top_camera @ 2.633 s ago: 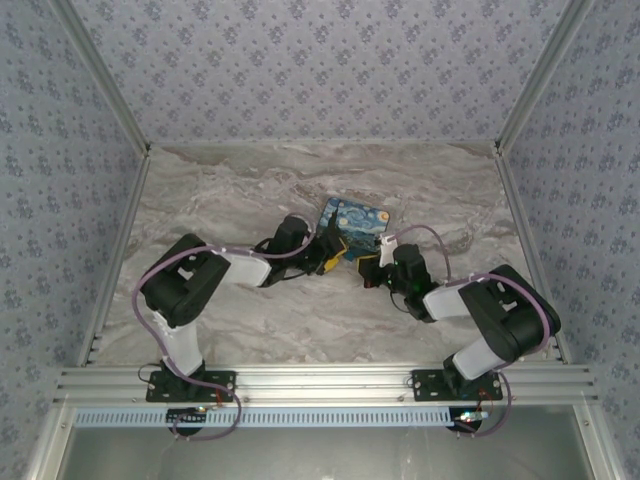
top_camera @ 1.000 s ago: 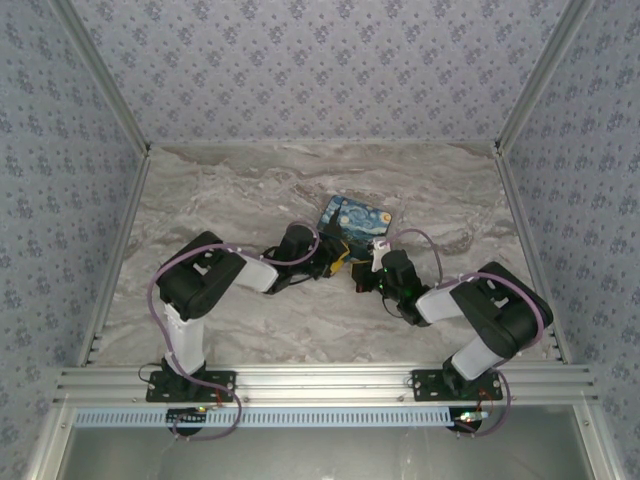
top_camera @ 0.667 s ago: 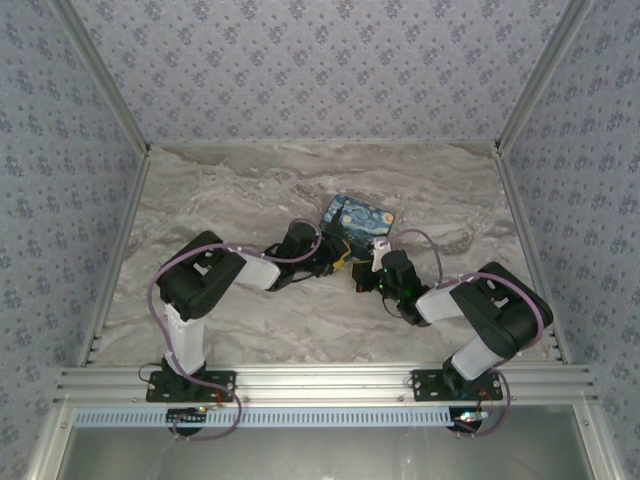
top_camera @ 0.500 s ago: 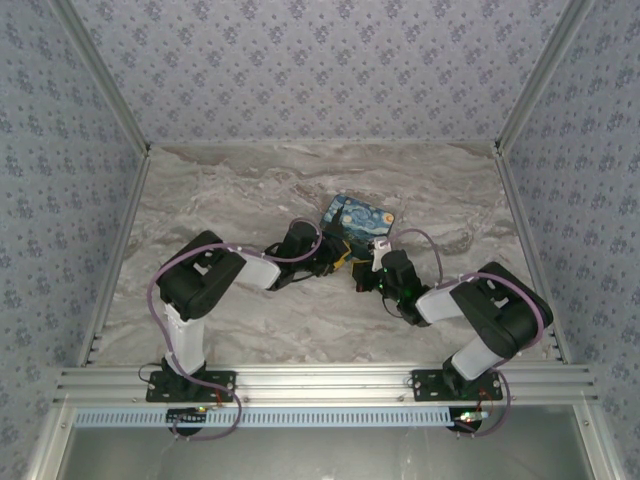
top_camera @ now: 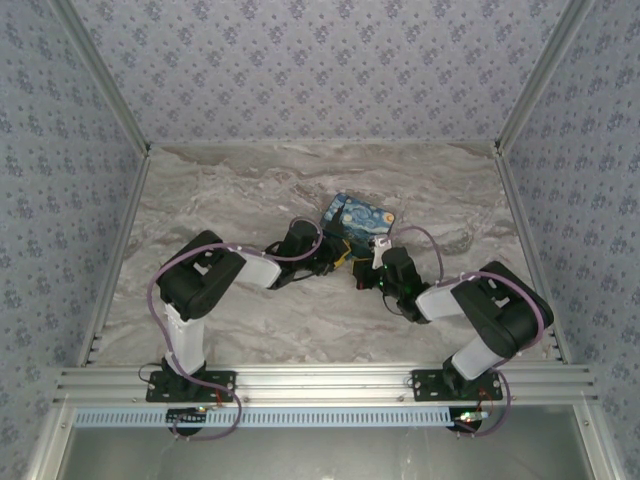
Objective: Unlock the padlock with the key
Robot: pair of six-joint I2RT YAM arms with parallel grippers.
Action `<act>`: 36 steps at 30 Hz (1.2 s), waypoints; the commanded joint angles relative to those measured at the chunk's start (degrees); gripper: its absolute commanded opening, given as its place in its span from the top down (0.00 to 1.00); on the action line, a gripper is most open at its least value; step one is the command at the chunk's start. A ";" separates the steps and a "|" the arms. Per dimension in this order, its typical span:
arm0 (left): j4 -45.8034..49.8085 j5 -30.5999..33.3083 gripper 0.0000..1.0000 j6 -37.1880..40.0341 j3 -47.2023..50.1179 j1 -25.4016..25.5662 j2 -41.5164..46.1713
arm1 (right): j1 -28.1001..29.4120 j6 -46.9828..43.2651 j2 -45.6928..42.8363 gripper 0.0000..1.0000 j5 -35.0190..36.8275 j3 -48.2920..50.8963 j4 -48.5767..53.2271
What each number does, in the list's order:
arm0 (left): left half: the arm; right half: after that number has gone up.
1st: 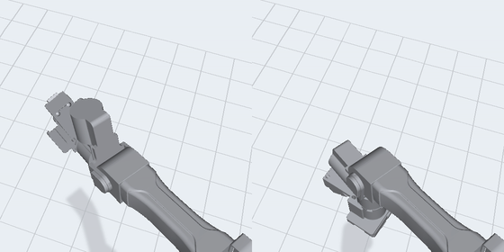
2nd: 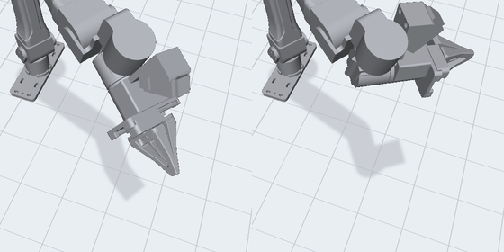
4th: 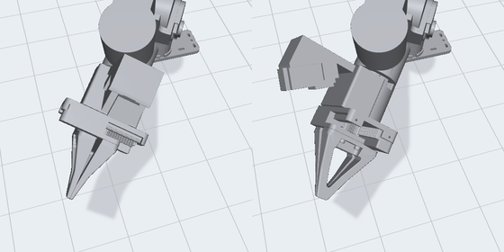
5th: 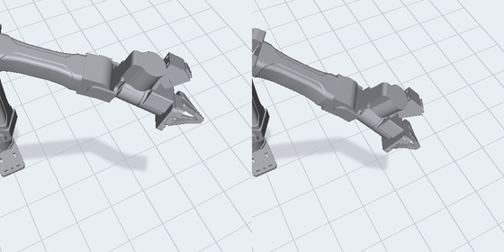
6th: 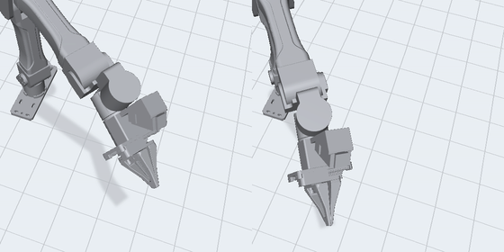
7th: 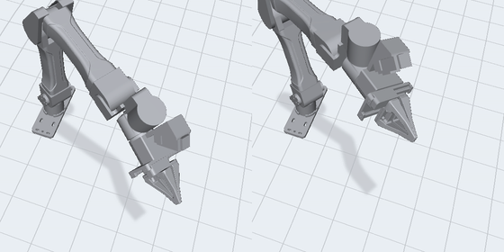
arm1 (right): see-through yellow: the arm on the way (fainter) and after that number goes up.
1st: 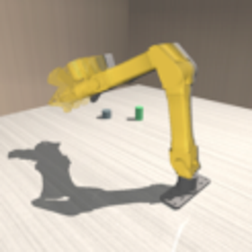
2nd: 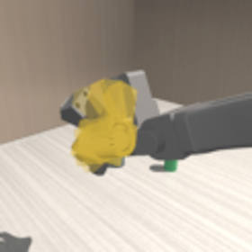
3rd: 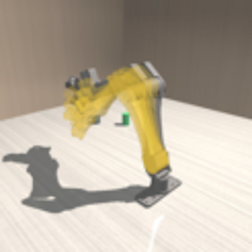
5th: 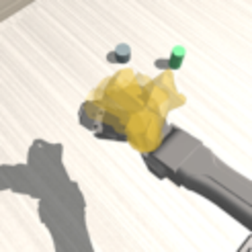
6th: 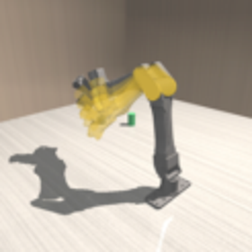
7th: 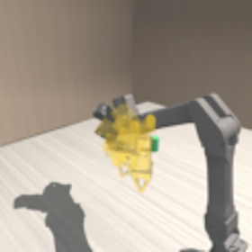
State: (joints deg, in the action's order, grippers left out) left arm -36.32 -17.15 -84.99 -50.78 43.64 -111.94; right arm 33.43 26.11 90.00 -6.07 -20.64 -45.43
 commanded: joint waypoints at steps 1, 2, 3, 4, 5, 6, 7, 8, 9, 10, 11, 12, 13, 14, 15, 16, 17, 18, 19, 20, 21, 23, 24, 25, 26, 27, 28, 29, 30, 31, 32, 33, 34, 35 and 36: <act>2.12 -1.74 0.75 1.41 -1.33 1.25 -1.79 | -1.04 -1.27 -1.20 1.00 -2.54 -3.17 0.96; 2.11 -1.83 0.75 1.41 -1.41 1.26 -1.79 | -1.25 -1.30 -1.26 1.00 -2.76 -3.51 1.25; 2.18 -1.84 0.75 1.41 -1.40 1.22 -1.92 | -1.55 -1.32 -1.29 1.00 -2.96 -3.89 1.62; 2.21 -1.92 0.75 1.45 -1.43 1.27 -1.97 | -1.61 -1.41 -1.26 1.00 -3.00 -4.13 1.95; 2.18 -1.95 0.75 1.41 -1.48 1.21 -1.97 | -1.72 -1.41 -1.31 1.00 -3.07 -4.31 2.17; 2.21 -1.91 0.75 1.41 -1.50 1.27 -1.94 | -1.86 -1.41 -1.17 1.00 -3.08 -4.54 2.26; 2.19 -1.91 0.75 1.41 -1.51 1.21 -1.96 | -1.79 -1.30 -1.03 1.00 -3.08 -4.62 2.21; 2.29 -1.95 0.75 1.49 -1.60 1.27 -1.94 | -1.72 -1.19 -0.88 1.00 -3.07 -4.67 2.12; 2.30 -1.97 0.75 1.55 -1.66 1.25 -1.95 | -1.78 -1.13 -0.51 1.00 -3.23 -4.76 1.95; 2.30 -2.02 0.75 1.45 -1.69 1.29 -1.97 | -1.72 -0.98 -0.27 1.00 -3.33 -4.84 1.68; 2.35 -2.03 0.75 1.49 -1.72 1.35 -1.90 | -1.75 -0.68 -0.04 1.00 -3.43 -4.92 1.35; 2.39 -2.01 0.75 1.47 -1.74 1.35 -1.97 | -1.79 -0.41 -0.01 1.00 -3.60 -4.84 0.91; 2.47 -2.01 0.75 1.49 -1.76 1.32 -1.94 | -1.89 -0.15 -0.12 1.00 -3.77 -4.91 0.71; 2.47 -2.01 0.75 1.49 -1.77 1.31 -1.90 | -1.99 -0.09 -0.30 1.00 -3.78 -4.96 0.69; 2.53 -2.10 0.75 1.47 -1.84 1.36 -2.01 | -2.12 -0.16 -0.65 1.00 -3.92 -5.17 1.00; 2.63 -2.18 0.75 1.56 -1.92 1.33 -2.10 | -2.26 -0.31 -0.98 1.00 -4.02 -5.33 1.50; 2.87 -2.21 0.75 1.58 -2.09 1.36 -2.14 | -2.42 -0.57 -1.37 1.00 -4.00 -5.68 2.15; 3.02 -2.34 0.75 1.75 -2.28 1.29 -2.23 | -2.45 -0.93 -1.63 1.00 -4.04 -6.02 2.93; 3.30 -2.36 0.73 1.76 -2.37 1.36 -2.28 | -2.42 -1.22 -1.76 1.00 -3.98 -6.23 3.73; 3.57 -2.43 0.72 1.80 -2.56 1.35 -2.31 | -2.33 -1.56 -1.93 1.00 -3.89 -6.48 4.44; 3.75 -2.45 0.71 1.89 -2.73 1.34 -2.35 | -2.12 -1.78 -1.92 1.00 -3.63 -6.50 4.83; 4.43 -2.53 0.67 2.11 -3.07 1.29 -2.41 | -1.60 -2.32 -1.67 1.00 -2.96 -6.39 5.34; 4.66 -2.54 0.66 2.11 -3.18 1.45 -2.41 | -1.44 -2.59 -1.58 1.00 -2.61 -6.41 5.74; 4.79 -2.54 0.66 2.08 -3.27 1.40 -2.48 | -1.30 -2.97 -1.56 1.00 -2.27 -6.51 6.08; 5.33 -2.55 0.65 1.94 -3.44 1.42 -2.49 | -1.10 -3.25 -1.54 1.00 -1.95 -6.44 6.34; 6.01 -2.73 0.65 2.01 -3.68 1.42 -2.57 | -0.93 -3.47 -1.66 1.00 -1.62 -6.47 6.44; 6.15 -2.76 0.65 2.03 -3.75 1.37 -2.66 | -0.97 -3.64 -1.82 1.00 -1.49 -6.47 6.58; 6.13 -2.89 0.65 2.01 -3.96 1.42 -2.84 | -0.84 -3.85 -1.92 1.00 -1.29 -6.51 6.67; 6.29 -2.95 0.65 1.95 -4.12 1.45 -2.98 | -0.78 -4.10 -2.08 1.00 -1.14 -6.60 7.05; 6.64 -3.03 0.65 1.98 -4.31 1.39 -3.07 | -0.69 -4.37 -2.18 1.00 -1.06 -6.75 7.39; 6.91 -3.23 0.65 2.03 -4.63 1.38 -3.27 | -0.61 -4.73 -2.35 1.00 -0.90 -6.85 7.73; 7.24 -3.50 0.65 2.01 -4.91 1.43 -3.50 | -0.50 -5.00 -2.43 1.00 -0.79 -6.93 7.94; 7.77 -3.66 0.65 2.02 -5.22 1.43 -3.63 | -0.40 -5.18 -2.53 1.00 -0.79 -7.02 8.07; 8.08 -3.89 0.65 2.07 -5.46 1.43 -3.89 | -0.32 -5.28 -2.58 1.00 -0.53 -7.04 8.15; 8.10 -4.03 0.65 2.03 -5.51 1.37 -4.03 | -0.30 -5.37 -2.72 1.00 -0.32 -6.94 8.20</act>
State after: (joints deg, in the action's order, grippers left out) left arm -32.49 -17.80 -84.38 -55.18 43.64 -114.13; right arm 32.29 22.65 89.14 -6.96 -25.30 -35.77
